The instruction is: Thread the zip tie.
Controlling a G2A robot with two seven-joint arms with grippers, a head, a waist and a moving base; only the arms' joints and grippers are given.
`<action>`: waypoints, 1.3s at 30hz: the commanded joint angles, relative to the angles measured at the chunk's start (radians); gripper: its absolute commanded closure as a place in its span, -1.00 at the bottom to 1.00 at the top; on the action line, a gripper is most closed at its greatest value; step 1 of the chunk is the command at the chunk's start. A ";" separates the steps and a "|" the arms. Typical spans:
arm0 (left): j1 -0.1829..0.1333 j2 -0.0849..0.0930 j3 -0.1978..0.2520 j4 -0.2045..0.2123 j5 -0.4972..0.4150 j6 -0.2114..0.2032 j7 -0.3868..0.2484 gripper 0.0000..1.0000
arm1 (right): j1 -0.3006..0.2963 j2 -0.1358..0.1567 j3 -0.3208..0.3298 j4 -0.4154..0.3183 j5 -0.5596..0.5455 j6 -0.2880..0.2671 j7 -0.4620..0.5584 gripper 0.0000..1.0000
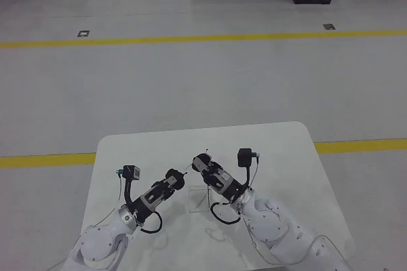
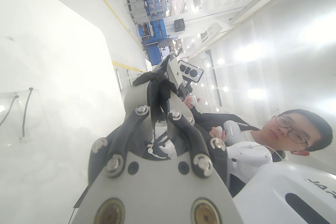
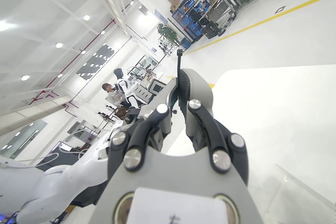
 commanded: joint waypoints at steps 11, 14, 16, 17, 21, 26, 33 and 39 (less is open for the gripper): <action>0.000 0.000 0.000 0.000 0.000 0.000 0.000 1.00 | 0.000 0.000 0.001 0.000 -0.001 0.000 0.001 1.00; 0.000 0.000 0.000 0.000 0.000 0.000 0.000 1.00 | -0.014 0.002 0.019 0.002 -0.017 0.000 -0.006 1.00; 0.000 0.000 0.000 0.000 0.000 0.000 0.000 1.00 | -0.029 0.007 0.035 0.004 -0.043 0.000 -0.016 1.00; 0.000 0.000 0.000 0.000 0.000 0.000 0.000 1.00 | -0.040 0.012 0.043 -0.006 -0.052 0.000 -0.025 1.00; 0.000 0.000 0.000 0.000 0.000 0.000 0.000 1.00 | -0.059 0.030 0.053 -0.031 -0.089 0.000 -0.051 1.00; 0.000 0.000 0.000 0.000 0.000 0.000 0.000 1.00 | -0.057 0.057 0.034 -0.033 -0.131 0.000 -0.084 1.00; -0.002 0.000 0.012 -0.002 -0.006 0.027 0.000 1.00 | -0.033 0.101 -0.021 -0.026 -0.147 0.000 -0.146 1.00; 0.004 0.010 0.017 -0.041 -0.068 0.155 -0.084 1.00 | -0.007 0.145 -0.080 -0.025 -0.155 0.000 -0.218 1.00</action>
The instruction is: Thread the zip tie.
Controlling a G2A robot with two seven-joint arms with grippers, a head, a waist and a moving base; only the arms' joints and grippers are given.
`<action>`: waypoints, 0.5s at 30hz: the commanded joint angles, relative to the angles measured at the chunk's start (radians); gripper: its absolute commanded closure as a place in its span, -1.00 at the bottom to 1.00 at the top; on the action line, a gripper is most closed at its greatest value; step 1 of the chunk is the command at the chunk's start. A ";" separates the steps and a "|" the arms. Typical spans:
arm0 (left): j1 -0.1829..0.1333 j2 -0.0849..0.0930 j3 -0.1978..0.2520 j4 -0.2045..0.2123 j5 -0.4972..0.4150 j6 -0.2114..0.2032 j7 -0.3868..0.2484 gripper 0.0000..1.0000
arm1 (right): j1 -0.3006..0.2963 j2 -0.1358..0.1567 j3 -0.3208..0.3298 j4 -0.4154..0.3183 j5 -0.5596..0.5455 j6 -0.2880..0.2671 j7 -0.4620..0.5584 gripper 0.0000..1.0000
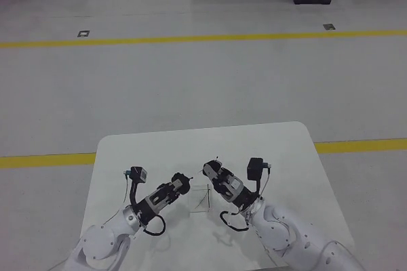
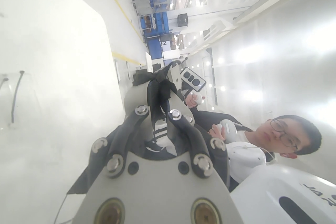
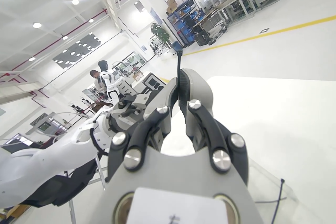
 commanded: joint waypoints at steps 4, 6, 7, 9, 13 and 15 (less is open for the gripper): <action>0.015 0.008 -0.011 -0.037 -0.036 0.066 -0.037 1.00 | 0.016 0.043 -0.044 -0.010 -0.011 0.000 -0.057 1.00; 0.021 0.011 -0.011 -0.050 -0.045 0.081 -0.038 1.00 | 0.020 0.055 -0.057 -0.018 -0.010 0.000 -0.067 1.00; 0.022 0.011 -0.011 -0.056 -0.043 0.085 -0.036 1.00 | 0.020 0.055 -0.057 -0.018 -0.010 0.000 -0.067 1.00; 0.022 0.011 -0.011 -0.056 -0.043 0.085 -0.036 1.00 | 0.020 0.055 -0.057 -0.018 -0.010 0.000 -0.067 1.00; 0.022 0.011 -0.011 -0.056 -0.043 0.085 -0.036 1.00 | 0.020 0.055 -0.057 -0.018 -0.010 0.000 -0.067 1.00; 0.022 0.011 -0.011 -0.056 -0.043 0.085 -0.036 1.00 | 0.020 0.055 -0.057 -0.018 -0.010 0.000 -0.067 1.00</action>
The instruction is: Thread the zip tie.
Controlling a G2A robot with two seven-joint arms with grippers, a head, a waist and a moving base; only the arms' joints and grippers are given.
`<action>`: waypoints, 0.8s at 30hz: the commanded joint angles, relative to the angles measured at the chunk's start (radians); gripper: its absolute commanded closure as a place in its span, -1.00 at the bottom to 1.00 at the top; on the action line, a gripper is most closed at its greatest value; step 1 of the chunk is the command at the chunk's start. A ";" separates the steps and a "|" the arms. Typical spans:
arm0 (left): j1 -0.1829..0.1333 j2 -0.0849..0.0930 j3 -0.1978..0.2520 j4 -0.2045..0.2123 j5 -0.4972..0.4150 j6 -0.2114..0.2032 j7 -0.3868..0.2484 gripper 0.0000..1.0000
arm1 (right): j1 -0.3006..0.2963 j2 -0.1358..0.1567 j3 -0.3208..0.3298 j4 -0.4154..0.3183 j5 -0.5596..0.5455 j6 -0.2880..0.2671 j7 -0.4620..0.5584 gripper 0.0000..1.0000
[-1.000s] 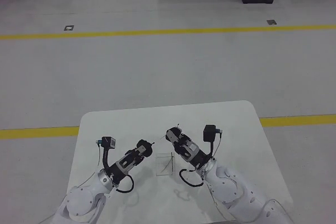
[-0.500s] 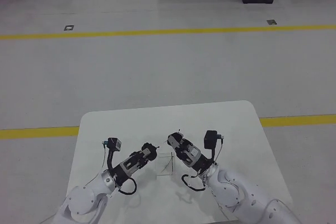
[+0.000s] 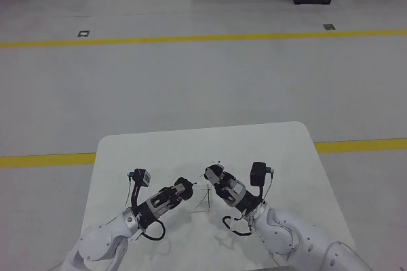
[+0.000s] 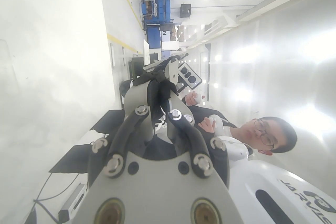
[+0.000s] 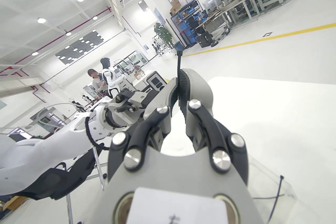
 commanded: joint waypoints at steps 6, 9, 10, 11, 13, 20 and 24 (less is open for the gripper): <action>-0.005 0.000 0.009 0.001 -0.015 0.017 0.005 1.00 | 0.000 0.000 0.000 0.000 0.000 0.000 0.000 1.00; -0.005 0.004 0.003 -0.005 -0.054 0.056 -0.020 1.00 | 0.000 0.000 0.000 0.000 0.000 0.000 0.000 1.00; -0.003 0.006 0.000 -0.005 -0.067 0.067 -0.028 1.00 | 0.000 0.000 0.000 0.000 0.000 0.000 0.000 1.00; -0.001 0.008 -0.006 -0.006 -0.078 0.081 -0.036 1.00 | 0.000 0.000 0.000 0.000 0.000 0.000 0.000 1.00; 0.002 0.010 -0.012 -0.008 -0.093 0.093 -0.045 1.00 | 0.000 0.000 0.000 0.000 0.000 0.000 0.000 1.00; 0.003 0.015 -0.019 -0.008 -0.142 0.086 -0.077 1.00 | 0.000 0.000 0.000 0.000 0.000 0.000 0.000 1.00; 0.003 0.015 -0.019 -0.008 -0.142 0.086 -0.077 1.00 | -0.003 -0.002 0.010 0.000 -0.009 0.000 0.008 1.00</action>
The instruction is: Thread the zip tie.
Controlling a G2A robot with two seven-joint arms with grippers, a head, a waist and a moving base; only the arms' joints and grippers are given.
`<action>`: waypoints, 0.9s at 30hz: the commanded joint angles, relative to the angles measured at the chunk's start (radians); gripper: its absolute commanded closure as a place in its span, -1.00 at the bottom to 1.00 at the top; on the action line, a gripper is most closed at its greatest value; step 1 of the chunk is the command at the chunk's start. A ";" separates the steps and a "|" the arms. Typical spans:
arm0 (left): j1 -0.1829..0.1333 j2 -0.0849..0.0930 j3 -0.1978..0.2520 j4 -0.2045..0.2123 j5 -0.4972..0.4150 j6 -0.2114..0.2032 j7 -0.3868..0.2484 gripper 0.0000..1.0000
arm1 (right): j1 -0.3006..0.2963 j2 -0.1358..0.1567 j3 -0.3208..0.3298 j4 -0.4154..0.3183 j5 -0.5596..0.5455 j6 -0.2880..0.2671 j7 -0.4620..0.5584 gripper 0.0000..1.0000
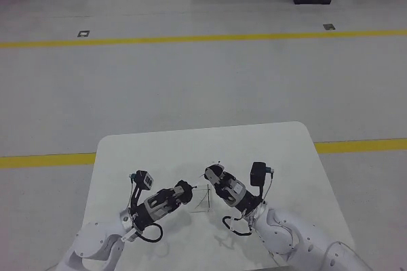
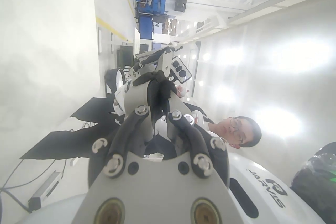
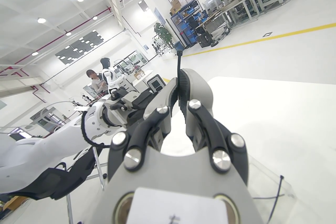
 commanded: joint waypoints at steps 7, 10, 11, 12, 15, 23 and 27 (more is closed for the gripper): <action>0.000 0.000 0.000 0.000 0.000 0.000 0.000 1.00 | -0.009 0.005 0.013 -0.025 -0.055 -0.001 -0.006 1.00; 0.000 0.000 0.000 0.000 0.000 0.000 0.000 1.00 | -0.005 0.015 0.004 -0.033 -0.048 -0.001 -0.024 1.00; 0.000 0.000 0.000 0.000 0.000 0.000 0.000 1.00 | -0.002 0.020 -0.001 -0.032 -0.039 -0.001 -0.034 1.00; 0.000 0.000 0.000 0.000 0.000 0.000 0.000 1.00 | 0.002 0.024 -0.006 -0.031 -0.030 -0.001 -0.038 1.00; 0.000 0.000 0.000 0.000 0.000 0.000 0.000 1.00 | 0.016 0.038 -0.021 -0.028 0.007 -0.001 -0.053 1.00; 0.000 0.000 0.000 0.000 0.000 0.000 0.000 1.00 | 0.069 0.073 -0.081 -0.046 0.148 -0.001 -0.064 1.00; 0.000 0.000 0.000 0.000 0.000 0.000 0.000 1.00 | 0.106 0.086 -0.119 -0.058 0.213 -0.001 -0.045 1.00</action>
